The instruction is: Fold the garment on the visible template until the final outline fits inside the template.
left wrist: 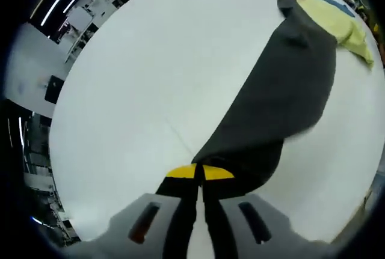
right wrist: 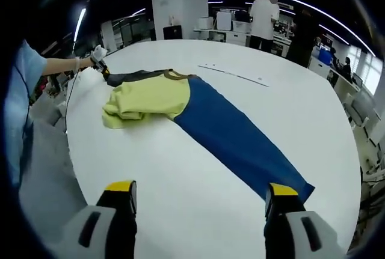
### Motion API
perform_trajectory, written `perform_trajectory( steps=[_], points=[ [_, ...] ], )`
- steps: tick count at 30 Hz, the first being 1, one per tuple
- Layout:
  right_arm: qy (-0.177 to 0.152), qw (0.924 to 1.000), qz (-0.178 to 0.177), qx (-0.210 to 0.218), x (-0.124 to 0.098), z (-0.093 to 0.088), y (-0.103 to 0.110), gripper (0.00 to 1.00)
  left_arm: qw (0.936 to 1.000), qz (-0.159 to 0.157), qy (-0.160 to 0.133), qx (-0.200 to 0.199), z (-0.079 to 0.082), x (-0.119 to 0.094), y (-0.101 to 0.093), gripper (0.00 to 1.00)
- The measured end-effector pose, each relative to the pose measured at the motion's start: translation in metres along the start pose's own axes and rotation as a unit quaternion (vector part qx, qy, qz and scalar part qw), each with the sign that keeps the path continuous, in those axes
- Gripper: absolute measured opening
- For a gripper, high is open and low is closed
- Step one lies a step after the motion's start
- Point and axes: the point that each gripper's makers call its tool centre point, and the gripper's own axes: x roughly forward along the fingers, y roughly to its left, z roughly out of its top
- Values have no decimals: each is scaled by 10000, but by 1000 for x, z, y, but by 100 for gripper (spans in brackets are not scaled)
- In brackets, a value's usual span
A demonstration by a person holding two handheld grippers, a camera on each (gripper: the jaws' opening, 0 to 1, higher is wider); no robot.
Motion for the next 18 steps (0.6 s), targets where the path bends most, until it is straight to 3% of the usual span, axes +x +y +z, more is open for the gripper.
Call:
perform_trajectory(
  steps=[6, 9, 18],
  points=[
    [-48, 10000, 0, 33, 0, 3, 2, 89, 9999, 5, 85, 82, -3, 2, 3, 0],
    [-38, 10000, 5, -2, -1, 3, 4, 89, 9999, -67, 135, -66, -8, 1, 2, 0],
    [-57, 10000, 32, 12, 0, 2, 8, 89, 9993, -270, 237, -30, -28, -10, -18, 0]
  ],
)
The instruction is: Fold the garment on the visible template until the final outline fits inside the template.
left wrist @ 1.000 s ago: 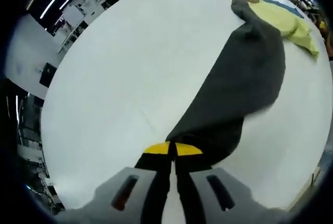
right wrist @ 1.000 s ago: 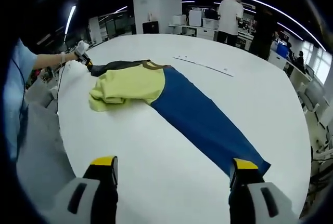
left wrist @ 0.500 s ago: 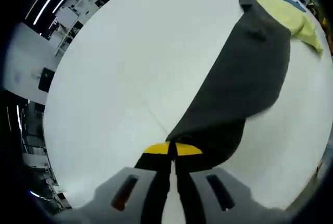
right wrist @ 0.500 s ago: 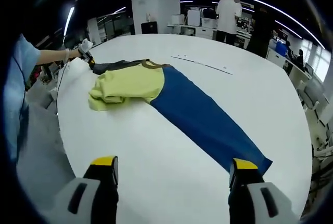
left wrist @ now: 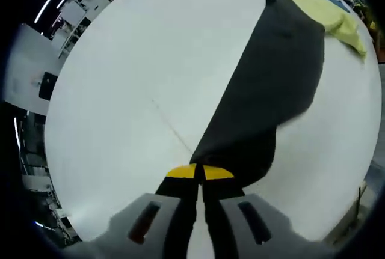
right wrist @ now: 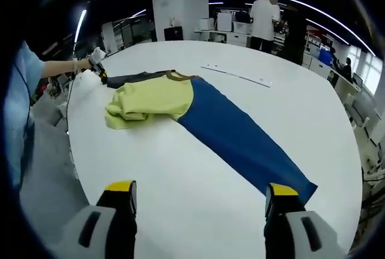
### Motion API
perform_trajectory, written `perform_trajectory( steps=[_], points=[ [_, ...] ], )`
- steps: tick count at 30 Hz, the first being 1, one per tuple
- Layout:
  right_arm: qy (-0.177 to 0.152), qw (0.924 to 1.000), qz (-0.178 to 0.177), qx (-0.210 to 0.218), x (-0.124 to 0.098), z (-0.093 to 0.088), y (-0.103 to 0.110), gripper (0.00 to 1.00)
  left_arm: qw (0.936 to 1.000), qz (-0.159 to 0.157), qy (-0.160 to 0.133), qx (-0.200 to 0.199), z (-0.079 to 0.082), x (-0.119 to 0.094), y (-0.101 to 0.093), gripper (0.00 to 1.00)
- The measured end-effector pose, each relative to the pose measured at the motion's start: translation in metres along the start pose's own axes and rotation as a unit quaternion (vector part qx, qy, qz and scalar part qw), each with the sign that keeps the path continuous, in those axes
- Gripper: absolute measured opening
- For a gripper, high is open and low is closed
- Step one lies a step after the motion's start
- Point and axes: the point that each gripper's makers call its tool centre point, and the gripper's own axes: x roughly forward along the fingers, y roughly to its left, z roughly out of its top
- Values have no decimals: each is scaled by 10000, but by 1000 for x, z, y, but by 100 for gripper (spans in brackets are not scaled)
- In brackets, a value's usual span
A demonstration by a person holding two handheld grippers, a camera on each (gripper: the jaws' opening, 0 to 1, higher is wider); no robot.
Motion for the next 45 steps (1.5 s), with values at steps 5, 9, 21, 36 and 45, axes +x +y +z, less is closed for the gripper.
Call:
perform_trajectory(
  steps=[5, 9, 21, 36, 45],
  points=[
    [-29, 10000, 24, 5, 1, 1, 1, 89, 9999, 10, -132, -110, -1, 1, 2, 0],
    [-51, 10000, 44, -27, 1, 4, 2, 89, 9991, 7, -332, -270, 1, -1, 1, 0],
    [-76, 9999, 80, -24, 0, 3, 4, 89, 9956, 63, -933, 42, 1, -30, -13, 39],
    [-159, 9998, 126, -48, 0, 7, 8, 88, 9892, -43, -1356, 548, 4, -44, -58, 39],
    [-202, 9998, 91, -4, -2, 8, 9, 88, 9917, -292, -1187, 409, -2, -23, -68, 21]
  ],
)
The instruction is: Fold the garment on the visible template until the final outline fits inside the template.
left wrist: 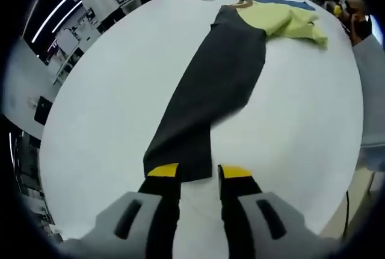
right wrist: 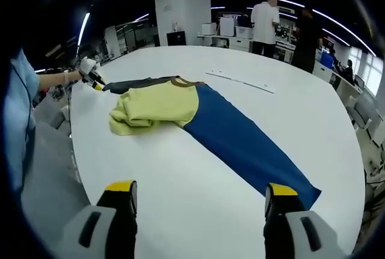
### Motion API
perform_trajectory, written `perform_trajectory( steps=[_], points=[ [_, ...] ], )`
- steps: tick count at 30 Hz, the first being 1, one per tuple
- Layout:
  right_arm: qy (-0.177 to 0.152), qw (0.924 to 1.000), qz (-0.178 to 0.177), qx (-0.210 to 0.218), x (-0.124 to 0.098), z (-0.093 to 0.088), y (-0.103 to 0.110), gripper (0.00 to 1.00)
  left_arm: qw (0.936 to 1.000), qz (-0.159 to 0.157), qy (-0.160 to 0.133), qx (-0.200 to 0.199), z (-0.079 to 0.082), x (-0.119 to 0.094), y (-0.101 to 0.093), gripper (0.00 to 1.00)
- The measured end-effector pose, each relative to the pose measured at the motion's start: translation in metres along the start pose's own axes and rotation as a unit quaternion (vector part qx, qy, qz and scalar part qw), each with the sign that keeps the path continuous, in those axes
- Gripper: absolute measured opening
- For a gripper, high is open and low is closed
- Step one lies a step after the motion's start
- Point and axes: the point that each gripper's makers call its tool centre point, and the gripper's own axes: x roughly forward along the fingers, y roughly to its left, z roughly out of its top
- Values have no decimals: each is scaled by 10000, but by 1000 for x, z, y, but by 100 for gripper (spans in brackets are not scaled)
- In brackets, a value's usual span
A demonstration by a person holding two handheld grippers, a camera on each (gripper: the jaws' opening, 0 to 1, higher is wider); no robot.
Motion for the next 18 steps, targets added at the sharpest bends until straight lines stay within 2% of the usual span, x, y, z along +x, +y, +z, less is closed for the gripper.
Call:
perform_trajectory(
  steps=[3, 4, 7, 13, 18],
  points=[
    [3, 10000, -27, 15, -2, -2, 0, 88, 9999, -83, 83, -101, -5, 4, -2, 19],
    [0, 10000, -35, 20, -2, -2, -1, 88, 9993, -208, 141, -270, -8, 3, -8, 17],
    [1, 10000, -62, 49, -4, -3, -1, 88, 9991, -116, 59, -391, -5, 7, -4, 12],
    [-47, 10000, -43, 52, -2, -1, 2, 88, 9984, -155, 172, -520, -8, 6, -4, 0],
    [-70, 10000, -20, 36, -1, 2, 4, 89, 9978, -144, 147, -628, -11, 1, 0, 0]
  ],
)
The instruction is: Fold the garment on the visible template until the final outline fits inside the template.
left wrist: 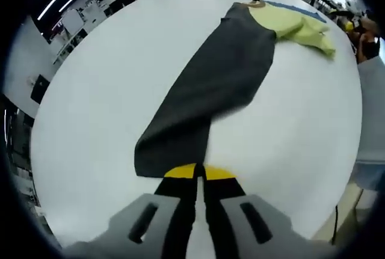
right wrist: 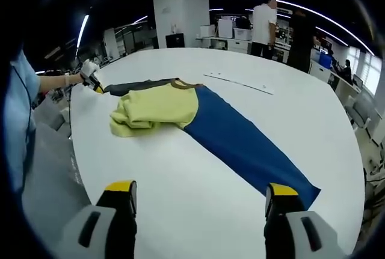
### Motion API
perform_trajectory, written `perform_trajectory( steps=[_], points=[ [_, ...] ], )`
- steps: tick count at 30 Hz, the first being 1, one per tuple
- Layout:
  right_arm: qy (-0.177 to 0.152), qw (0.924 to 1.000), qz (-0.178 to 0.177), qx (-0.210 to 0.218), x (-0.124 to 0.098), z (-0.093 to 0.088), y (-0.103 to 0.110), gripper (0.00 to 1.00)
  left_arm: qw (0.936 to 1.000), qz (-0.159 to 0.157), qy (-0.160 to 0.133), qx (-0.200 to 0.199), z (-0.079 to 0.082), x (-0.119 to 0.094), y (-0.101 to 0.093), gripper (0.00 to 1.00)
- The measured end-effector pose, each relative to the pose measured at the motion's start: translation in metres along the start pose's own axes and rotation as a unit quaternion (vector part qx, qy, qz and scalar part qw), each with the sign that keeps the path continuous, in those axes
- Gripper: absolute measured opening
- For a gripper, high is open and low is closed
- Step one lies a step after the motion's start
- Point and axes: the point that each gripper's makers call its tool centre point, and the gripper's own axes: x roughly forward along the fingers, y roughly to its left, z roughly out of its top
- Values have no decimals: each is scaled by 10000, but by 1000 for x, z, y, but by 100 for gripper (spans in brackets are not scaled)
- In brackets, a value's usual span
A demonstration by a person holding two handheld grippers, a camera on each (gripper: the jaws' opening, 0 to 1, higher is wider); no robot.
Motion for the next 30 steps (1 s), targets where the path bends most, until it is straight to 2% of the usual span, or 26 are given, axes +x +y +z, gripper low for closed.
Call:
perform_trajectory(
  steps=[4, 7, 12, 14, 20, 21, 23, 27, 29, 30],
  points=[
    [-47, 10000, 18, 0, -1, 1, 2, 92, 9998, -113, -176, -58, -2, -5, 1, 0],
    [-31, 10000, 11, 7, -2, -1, 1, 92, 9986, -181, -348, -344, -5, -9, 3, 0],
    [-34, 10000, -7, 42, -3, -3, 1, 92, 9959, -86, -541, -713, -16, -17, 14, 0],
    [-39, 10000, -4, 58, -3, -3, 2, 92, 9949, 35, -563, -832, -21, -18, 21, 0],
    [-39, 10000, 2, 71, -3, -4, 3, 92, 9907, 60, -683, -1178, -28, -17, 27, 0],
    [-36, 10000, 0, 70, -3, -4, 3, 92, 9888, 110, -655, -1338, -31, -16, 30, 0],
    [-43, 10000, 3, 74, -4, -4, 4, 92, 9860, 74, -688, -1519, -31, -15, 29, 0],
    [-46, 10000, 23, 73, -3, -4, 5, 92, 9861, 87, -688, -1507, -30, -14, 27, 0],
    [-48, 10000, 26, 67, -4, -4, 5, 93, 9812, -23, -786, -1762, -27, -14, 25, 1],
    [-53, 10000, 21, 59, -4, -3, 5, 93, 9797, -47, -786, -1843, -28, -16, 24, 5]
  ],
)
